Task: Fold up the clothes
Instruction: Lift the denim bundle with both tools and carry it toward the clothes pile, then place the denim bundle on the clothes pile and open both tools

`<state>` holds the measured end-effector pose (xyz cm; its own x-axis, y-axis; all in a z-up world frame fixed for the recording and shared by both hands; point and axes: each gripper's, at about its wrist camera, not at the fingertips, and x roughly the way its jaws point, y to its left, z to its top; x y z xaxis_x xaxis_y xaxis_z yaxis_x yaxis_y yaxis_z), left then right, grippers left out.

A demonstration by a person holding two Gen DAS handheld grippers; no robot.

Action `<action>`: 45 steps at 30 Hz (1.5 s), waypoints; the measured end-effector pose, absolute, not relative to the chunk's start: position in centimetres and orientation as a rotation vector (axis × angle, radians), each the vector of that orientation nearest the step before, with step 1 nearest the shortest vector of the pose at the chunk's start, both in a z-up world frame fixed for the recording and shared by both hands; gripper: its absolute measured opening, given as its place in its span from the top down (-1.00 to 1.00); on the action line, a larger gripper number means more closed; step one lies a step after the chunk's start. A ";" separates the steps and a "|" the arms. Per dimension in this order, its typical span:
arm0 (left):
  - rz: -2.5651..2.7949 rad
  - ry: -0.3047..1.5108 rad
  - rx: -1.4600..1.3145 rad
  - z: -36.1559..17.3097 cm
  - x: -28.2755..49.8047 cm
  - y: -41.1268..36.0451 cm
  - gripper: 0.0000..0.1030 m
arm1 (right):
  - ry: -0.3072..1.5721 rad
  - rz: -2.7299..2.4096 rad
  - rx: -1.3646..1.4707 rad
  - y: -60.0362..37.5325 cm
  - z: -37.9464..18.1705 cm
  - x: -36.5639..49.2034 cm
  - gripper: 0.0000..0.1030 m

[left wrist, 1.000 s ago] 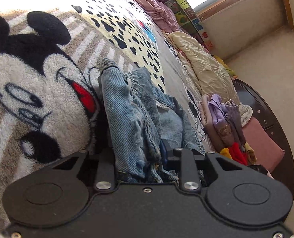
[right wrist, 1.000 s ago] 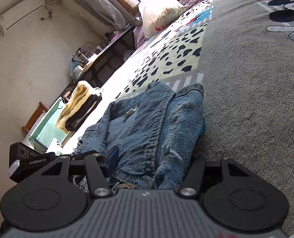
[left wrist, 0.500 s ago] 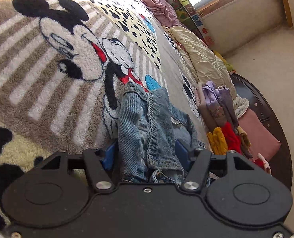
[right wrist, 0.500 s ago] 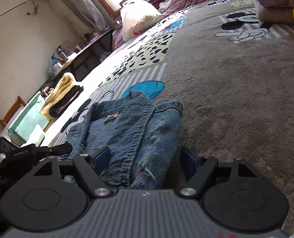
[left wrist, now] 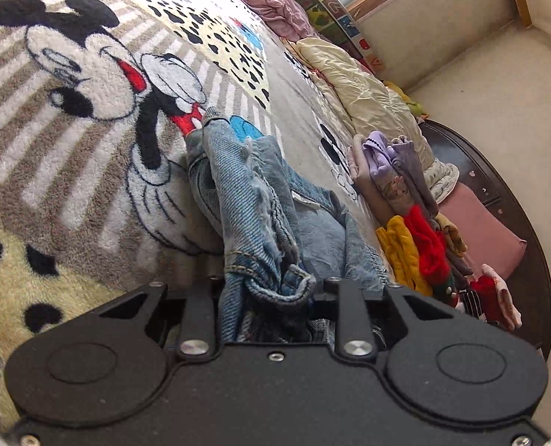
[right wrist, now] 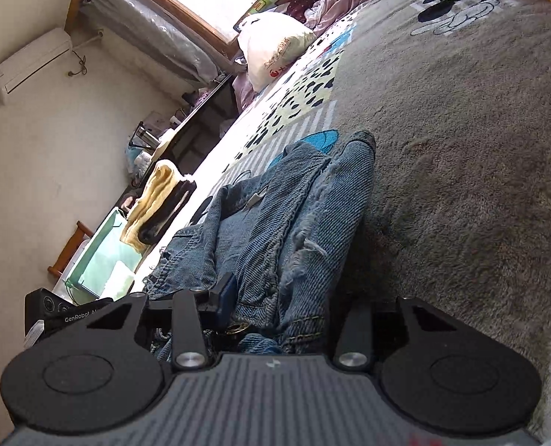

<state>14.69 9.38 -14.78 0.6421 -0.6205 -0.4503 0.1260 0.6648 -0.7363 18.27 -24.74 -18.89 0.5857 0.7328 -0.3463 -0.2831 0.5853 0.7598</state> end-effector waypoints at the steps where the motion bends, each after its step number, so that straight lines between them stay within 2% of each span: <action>1: -0.491 0.747 -0.729 -14.0 14.4 8.8 0.53 | 0.699 0.666 0.716 -25.1 -18.3 17.8 0.33; 7: -0.649 0.688 -0.786 -10.2 15.2 3.2 0.53 | 0.569 0.689 0.752 -30.1 -14.0 15.0 0.35; 20: -1.096 0.554 -0.819 -1.2 26.4 -16.3 0.53 | 0.089 0.517 0.753 -49.5 -4.1 13.0 0.35; 25: -1.149 0.633 -0.842 -2.1 32.2 -23.8 0.52 | -0.018 0.387 0.764 -56.1 -2.8 15.4 0.35; 27: -1.095 0.698 -0.784 -4.1 33.4 -25.3 0.40 | -0.014 0.282 0.777 -58.3 -3.7 17.3 0.35; 28: -1.061 0.719 -0.766 -5.1 33.4 -25.3 0.15 | 0.031 0.184 0.759 -59.0 -4.9 18.4 0.25; 29: -1.028 0.740 -0.747 -6.1 33.3 -25.2 0.13 | 0.119 0.060 0.744 -59.5 -6.5 19.8 -0.06; 30: -0.994 0.760 -0.729 -7.0 33.2 -25.1 0.12 | 0.223 -0.055 0.736 -59.7 -8.2 21.1 -0.18; 32: -0.926 0.800 -0.692 -9.0 33.1 -24.9 -0.05 | 0.378 -0.224 0.713 -60.0 -11.5 22.6 -0.19; 33: -0.894 0.817 -0.675 -9.9 32.9 -24.7 -0.11 | 0.367 -0.235 0.707 -59.8 -12.5 22.1 -0.19; 35: -0.882 0.797 -0.689 -10.3 31.8 -22.8 -0.14 | 0.323 -0.225 0.663 -59.0 -13.1 20.8 -0.39; 39: -0.856 0.769 -0.641 -10.3 28.2 -19.2 -0.20 | 0.266 -0.233 0.615 -57.0 -12.8 18.1 -0.42; 41: -0.833 0.754 -0.609 -10.1 25.9 -17.2 -0.30 | 0.244 -0.219 0.583 -55.4 -11.9 16.7 -0.48; 43: -0.799 0.739 -0.571 -9.6 24.0 -15.6 -0.37 | 0.237 -0.179 0.593 -53.4 -10.9 15.2 -0.66; 44: -0.783 0.732 -0.550 -9.4 22.9 -14.8 -0.47 | 0.252 -0.140 0.616 -52.4 -10.5 14.8 -0.72; 45: -0.758 0.730 -0.519 -9.2 21.9 -13.8 -0.52 | 0.276 -0.097 0.635 -51.3 -10.4 14.6 -0.73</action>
